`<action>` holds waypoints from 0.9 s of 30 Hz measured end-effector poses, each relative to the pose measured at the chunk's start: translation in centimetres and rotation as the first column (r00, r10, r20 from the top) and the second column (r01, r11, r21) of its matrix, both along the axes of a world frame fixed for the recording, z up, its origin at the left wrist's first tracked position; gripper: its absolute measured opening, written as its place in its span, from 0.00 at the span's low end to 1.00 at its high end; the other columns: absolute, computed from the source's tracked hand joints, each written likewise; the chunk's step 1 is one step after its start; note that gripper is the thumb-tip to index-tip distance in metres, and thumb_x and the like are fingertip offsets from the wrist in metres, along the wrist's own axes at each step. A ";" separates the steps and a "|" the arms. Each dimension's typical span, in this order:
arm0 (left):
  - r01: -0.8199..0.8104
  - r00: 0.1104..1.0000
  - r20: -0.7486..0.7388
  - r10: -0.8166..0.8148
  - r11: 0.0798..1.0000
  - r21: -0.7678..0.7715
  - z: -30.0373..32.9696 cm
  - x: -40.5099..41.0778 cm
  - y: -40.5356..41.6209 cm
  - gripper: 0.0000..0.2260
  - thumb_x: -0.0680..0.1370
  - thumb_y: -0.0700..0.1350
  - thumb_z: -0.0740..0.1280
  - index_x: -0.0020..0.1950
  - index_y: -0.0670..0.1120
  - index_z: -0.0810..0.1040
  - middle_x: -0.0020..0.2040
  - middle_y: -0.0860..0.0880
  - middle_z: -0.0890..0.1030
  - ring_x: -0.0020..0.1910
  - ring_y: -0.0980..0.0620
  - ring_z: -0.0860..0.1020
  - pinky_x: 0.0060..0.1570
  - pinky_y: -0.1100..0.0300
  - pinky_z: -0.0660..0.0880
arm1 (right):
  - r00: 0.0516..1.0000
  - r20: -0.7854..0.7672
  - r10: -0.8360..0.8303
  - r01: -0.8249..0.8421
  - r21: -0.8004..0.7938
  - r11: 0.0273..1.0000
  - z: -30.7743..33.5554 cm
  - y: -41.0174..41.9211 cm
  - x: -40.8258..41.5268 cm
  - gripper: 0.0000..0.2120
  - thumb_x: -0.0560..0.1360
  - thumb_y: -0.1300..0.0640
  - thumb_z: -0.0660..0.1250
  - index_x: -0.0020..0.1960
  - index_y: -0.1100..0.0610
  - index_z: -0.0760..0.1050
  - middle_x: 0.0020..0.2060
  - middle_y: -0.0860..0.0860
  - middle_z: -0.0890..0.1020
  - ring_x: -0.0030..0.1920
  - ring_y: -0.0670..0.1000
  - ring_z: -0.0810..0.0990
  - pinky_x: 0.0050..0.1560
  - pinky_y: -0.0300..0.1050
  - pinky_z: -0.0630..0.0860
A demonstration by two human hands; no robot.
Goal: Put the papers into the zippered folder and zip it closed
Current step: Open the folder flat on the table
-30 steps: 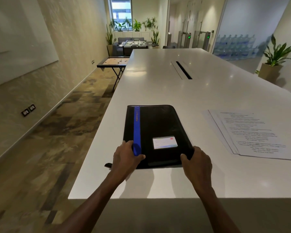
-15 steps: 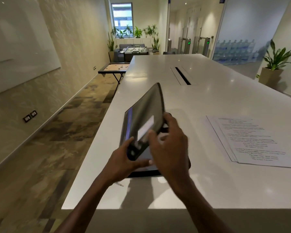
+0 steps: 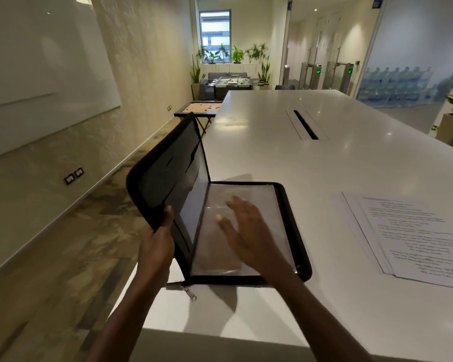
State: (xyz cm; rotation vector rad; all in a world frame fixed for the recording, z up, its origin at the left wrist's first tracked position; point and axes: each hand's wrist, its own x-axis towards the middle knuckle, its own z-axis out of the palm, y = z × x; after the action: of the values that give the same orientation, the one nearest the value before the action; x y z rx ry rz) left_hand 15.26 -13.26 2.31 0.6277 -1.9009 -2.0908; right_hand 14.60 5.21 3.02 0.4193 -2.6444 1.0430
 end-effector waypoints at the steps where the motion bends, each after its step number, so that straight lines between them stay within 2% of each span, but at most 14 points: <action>1: -0.018 1.000 -0.008 0.018 0.998 0.062 0.0 -0.1 -0.3 0.30 0.61 0.73 0.68 0.51 0.52 0.79 0.47 0.48 0.83 0.51 0.41 0.81 0.55 0.40 0.77 | 0.998 0.046 -0.049 0.046 0.067 0.997 -1.3 1.6 -0.8 0.27 0.82 0.42 0.56 0.75 0.56 0.66 0.77 0.54 0.64 0.77 0.52 0.59 0.76 0.49 0.56; 2: -0.032 0.999 -0.025 0.035 0.992 0.123 -0.4 -0.3 -0.7 0.34 0.62 0.72 0.69 0.57 0.49 0.78 0.50 0.48 0.83 0.52 0.41 0.80 0.56 0.42 0.77 | 0.991 0.090 -0.095 0.083 0.128 0.988 -2.7 3.2 -1.5 0.28 0.82 0.41 0.54 0.75 0.57 0.66 0.77 0.55 0.64 0.78 0.53 0.59 0.76 0.50 0.55; 4: -0.046 0.998 -0.021 0.052 0.979 0.201 -1.2 -0.8 -1.7 0.32 0.68 0.68 0.69 0.63 0.47 0.76 0.55 0.48 0.82 0.53 0.43 0.80 0.54 0.46 0.78 | 0.975 0.148 -0.163 0.127 0.225 0.966 -4.9 5.8 -2.5 0.31 0.82 0.39 0.53 0.77 0.58 0.63 0.78 0.57 0.62 0.78 0.55 0.57 0.77 0.51 0.54; 8: -0.123 0.992 -0.001 0.129 0.946 0.301 -2.3 -1.1 -3.1 0.27 0.74 0.63 0.67 0.66 0.48 0.72 0.56 0.50 0.80 0.50 0.49 0.79 0.46 0.53 0.77 | 0.957 0.220 -0.191 0.102 0.361 0.927 -8.1 8.7 -3.3 0.32 0.81 0.38 0.51 0.78 0.56 0.59 0.79 0.57 0.57 0.80 0.56 0.52 0.79 0.52 0.51; 10: -0.183 0.983 0.045 0.178 0.934 0.307 -2.8 -1.2 -3.8 0.30 0.75 0.63 0.66 0.70 0.45 0.69 0.60 0.47 0.78 0.55 0.44 0.78 0.53 0.48 0.77 | 0.959 0.209 -0.193 0.078 0.461 0.884 -9.1 9.2 -3.3 0.32 0.81 0.38 0.49 0.78 0.56 0.58 0.79 0.57 0.56 0.80 0.56 0.52 0.79 0.54 0.51; 12: -0.223 0.975 0.078 0.210 0.934 0.279 -3.5 -1.3 -4.5 0.32 0.75 0.63 0.65 0.72 0.45 0.67 0.64 0.44 0.77 0.60 0.41 0.77 0.58 0.44 0.76 | 0.962 0.178 -0.207 0.091 0.506 0.858 -9.8 9.1 -3.0 0.32 0.81 0.37 0.49 0.79 0.55 0.57 0.80 0.57 0.56 0.80 0.58 0.52 0.79 0.54 0.52; 13: -0.238 0.971 0.078 0.226 0.936 0.260 -3.8 -1.2 -4.7 0.32 0.76 0.62 0.65 0.72 0.44 0.66 0.63 0.44 0.77 0.60 0.41 0.77 0.57 0.46 0.76 | 0.962 0.166 -0.215 0.102 0.511 0.854 -10.0 9.0 -2.9 0.32 0.81 0.37 0.49 0.79 0.54 0.57 0.80 0.57 0.56 0.79 0.59 0.52 0.78 0.54 0.52; 16: -0.265 0.964 0.052 0.260 0.945 0.192 -4.3 -1.1 -5.4 0.27 0.76 0.58 0.68 0.69 0.43 0.70 0.60 0.46 0.79 0.56 0.44 0.79 0.50 0.51 0.78 | 0.964 0.137 -0.226 0.126 0.514 0.848 -10.3 8.8 -2.8 0.33 0.81 0.36 0.48 0.79 0.54 0.58 0.80 0.57 0.56 0.79 0.59 0.53 0.78 0.54 0.53; 19: -0.314 0.950 0.031 0.312 0.945 0.091 -4.8 -1.0 -5.8 0.26 0.73 0.55 0.73 0.66 0.43 0.75 0.57 0.46 0.81 0.56 0.45 0.80 0.56 0.50 0.78 | 0.964 0.120 -0.236 0.139 0.529 0.837 -10.4 8.9 -2.8 0.33 0.81 0.36 0.49 0.78 0.54 0.58 0.79 0.57 0.57 0.79 0.59 0.54 0.77 0.54 0.53; 23: -0.420 0.907 0.031 0.419 0.908 0.009 -5.8 -1.1 -6.1 0.29 0.68 0.52 0.78 0.63 0.41 0.75 0.51 0.48 0.81 0.54 0.47 0.80 0.46 0.60 0.77 | 0.964 0.100 -0.246 0.157 0.533 0.832 -10.5 8.9 -2.7 0.33 0.80 0.36 0.50 0.78 0.54 0.59 0.79 0.58 0.58 0.79 0.60 0.56 0.77 0.53 0.55; 27: -0.503 0.859 0.039 0.511 0.855 -0.127 -6.5 -1.4 -6.2 0.40 0.64 0.50 0.80 0.67 0.38 0.63 0.62 0.39 0.76 0.59 0.42 0.77 0.56 0.52 0.77 | 0.965 0.099 -0.245 0.156 0.536 0.830 -10.5 8.9 -2.6 0.33 0.80 0.37 0.52 0.78 0.55 0.60 0.79 0.58 0.59 0.78 0.60 0.56 0.77 0.54 0.56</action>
State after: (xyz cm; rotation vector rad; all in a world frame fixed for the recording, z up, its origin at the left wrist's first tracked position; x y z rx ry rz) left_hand 13.84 -19.43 -4.18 1.0569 -1.6361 -1.6305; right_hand 11.97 14.14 -7.50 0.1490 -3.0225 0.2813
